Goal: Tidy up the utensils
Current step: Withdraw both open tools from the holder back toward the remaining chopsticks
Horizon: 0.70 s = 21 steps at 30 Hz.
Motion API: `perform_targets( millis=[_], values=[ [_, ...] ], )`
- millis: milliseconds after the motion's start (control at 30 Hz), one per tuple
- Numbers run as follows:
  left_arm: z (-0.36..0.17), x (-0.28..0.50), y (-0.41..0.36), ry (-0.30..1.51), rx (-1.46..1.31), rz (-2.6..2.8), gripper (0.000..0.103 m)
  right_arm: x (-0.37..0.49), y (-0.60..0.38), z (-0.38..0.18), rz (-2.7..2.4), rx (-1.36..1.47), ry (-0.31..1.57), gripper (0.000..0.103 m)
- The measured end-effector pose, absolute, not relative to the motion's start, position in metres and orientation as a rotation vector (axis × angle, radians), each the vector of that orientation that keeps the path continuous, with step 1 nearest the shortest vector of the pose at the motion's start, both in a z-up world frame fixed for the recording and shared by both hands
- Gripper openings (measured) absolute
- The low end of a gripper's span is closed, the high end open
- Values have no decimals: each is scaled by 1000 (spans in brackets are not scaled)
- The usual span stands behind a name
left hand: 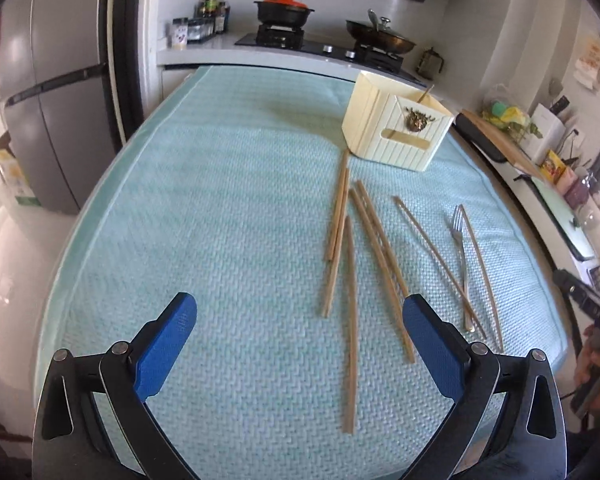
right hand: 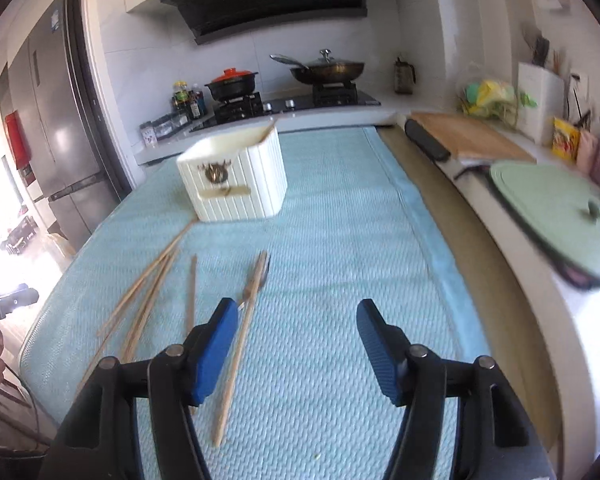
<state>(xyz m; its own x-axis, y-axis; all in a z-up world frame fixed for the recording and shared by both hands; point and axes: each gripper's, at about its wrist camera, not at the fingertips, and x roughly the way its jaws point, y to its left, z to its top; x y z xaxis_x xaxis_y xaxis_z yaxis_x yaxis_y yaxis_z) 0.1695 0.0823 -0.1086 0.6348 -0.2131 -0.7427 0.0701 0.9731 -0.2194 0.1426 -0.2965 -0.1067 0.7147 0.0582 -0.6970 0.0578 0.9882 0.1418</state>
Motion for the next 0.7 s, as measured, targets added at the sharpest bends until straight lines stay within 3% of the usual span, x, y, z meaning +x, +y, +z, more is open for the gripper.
perform_targets(
  millis=[367,533,700],
  values=[
    [-132,199,67,903,-101,-123,102,149,-270,-122,15,91,827,63],
    [-139,207,61,924,-57,-130,102,166,-262,-126,42,101,849,51],
    [-144,214,60,938,-56,-135,102,178,-256,-128,62,87,867,47]
  ],
)
